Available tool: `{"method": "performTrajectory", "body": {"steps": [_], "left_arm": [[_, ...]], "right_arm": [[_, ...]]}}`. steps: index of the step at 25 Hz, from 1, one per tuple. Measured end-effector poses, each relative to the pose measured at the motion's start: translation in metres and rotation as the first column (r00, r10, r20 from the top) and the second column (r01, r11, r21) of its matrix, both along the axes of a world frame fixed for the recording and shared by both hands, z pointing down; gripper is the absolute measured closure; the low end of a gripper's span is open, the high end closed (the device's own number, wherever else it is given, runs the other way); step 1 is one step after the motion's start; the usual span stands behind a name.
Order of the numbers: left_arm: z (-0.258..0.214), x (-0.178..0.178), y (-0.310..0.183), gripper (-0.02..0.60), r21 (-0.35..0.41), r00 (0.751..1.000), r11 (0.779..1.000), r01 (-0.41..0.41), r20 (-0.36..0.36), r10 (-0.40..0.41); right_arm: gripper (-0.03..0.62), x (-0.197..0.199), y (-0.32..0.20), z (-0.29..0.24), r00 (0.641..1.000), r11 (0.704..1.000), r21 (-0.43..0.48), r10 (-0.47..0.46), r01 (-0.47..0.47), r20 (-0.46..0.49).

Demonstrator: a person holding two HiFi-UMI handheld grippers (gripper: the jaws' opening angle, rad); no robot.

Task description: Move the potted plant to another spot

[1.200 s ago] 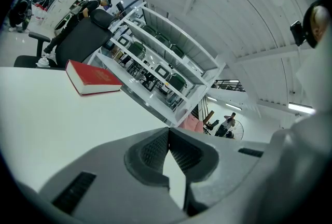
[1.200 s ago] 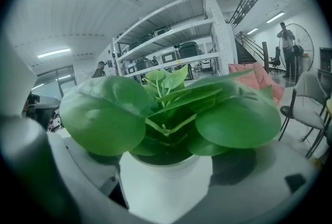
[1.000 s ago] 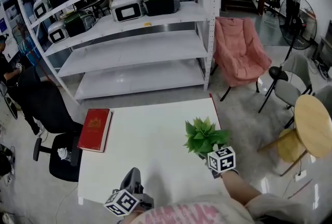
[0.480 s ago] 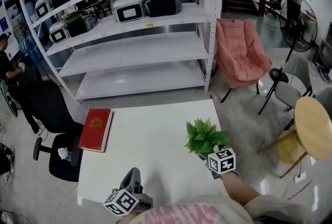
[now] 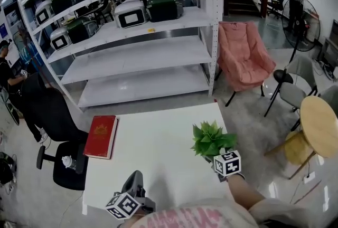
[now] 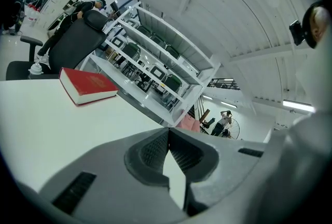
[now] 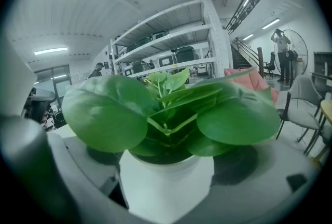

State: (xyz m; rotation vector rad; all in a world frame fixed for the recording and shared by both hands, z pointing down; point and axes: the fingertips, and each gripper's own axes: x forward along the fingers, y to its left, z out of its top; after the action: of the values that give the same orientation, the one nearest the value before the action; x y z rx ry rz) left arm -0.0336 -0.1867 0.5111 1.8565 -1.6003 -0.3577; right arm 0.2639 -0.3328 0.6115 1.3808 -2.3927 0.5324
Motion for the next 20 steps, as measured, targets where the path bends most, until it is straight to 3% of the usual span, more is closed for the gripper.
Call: {"method": "performTrajectory", "body": {"steps": [11,20], "left_arm": [[-0.006,-0.038,0.004,0.578,0.026,1.000,0.999,-0.026,-0.003,0.026],[0.000,-0.060,0.007,0.580,0.016,0.997,0.997,-0.074,0.009,0.074]], "right_arm": [[0.097,0.006,0.006,0.005,0.993,0.992,-0.064,0.110,-0.112,-0.032],[0.097,0.006,0.014,0.011,0.984,0.983,-0.062,0.168,-0.172,-0.061]]}}
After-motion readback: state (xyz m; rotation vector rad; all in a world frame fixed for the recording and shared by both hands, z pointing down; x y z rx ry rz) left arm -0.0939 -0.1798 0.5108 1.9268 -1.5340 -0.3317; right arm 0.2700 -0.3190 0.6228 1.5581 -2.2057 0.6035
